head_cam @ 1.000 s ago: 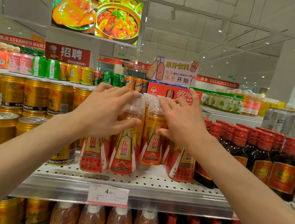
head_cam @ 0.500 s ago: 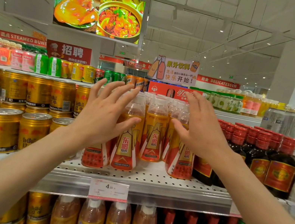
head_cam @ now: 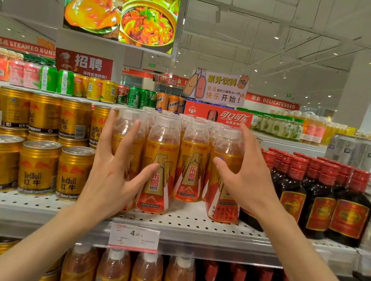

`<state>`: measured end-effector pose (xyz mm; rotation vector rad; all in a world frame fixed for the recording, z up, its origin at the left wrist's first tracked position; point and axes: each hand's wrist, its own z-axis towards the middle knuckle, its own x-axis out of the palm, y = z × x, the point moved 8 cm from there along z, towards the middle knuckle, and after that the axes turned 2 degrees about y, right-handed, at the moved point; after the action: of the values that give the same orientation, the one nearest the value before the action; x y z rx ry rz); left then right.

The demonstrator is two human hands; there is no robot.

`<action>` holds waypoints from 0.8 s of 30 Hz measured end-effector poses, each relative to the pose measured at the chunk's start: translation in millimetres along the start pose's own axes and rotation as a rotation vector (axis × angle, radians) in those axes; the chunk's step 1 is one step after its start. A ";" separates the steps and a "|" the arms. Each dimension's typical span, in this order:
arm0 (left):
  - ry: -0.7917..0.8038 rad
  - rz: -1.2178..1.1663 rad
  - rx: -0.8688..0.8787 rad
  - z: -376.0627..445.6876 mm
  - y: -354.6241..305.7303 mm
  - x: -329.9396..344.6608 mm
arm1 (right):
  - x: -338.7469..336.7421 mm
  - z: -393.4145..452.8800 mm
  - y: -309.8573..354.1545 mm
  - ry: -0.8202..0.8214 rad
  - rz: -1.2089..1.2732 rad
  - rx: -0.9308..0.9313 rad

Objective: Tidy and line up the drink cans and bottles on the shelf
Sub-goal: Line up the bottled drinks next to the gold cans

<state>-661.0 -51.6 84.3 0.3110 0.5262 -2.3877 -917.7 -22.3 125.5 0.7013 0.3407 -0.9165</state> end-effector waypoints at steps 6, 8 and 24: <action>0.002 -0.016 -0.003 -3.8 1.0 0.4 | 0.3 -4.9 8.9 0.005 0.089 -0.001; 0.006 -0.009 -0.004 -3.8 1.3 0.3 | 4.3 -4.9 12.7 0.010 0.137 0.018; 0.127 -0.140 -0.101 -25.2 12.0 -8.8 | 57.0 -58.0 -2.0 0.179 0.247 0.229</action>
<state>-644.4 -43.8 61.5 0.3938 0.7462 -2.4764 -885.3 -18.0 51.0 1.0161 0.3013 -0.6640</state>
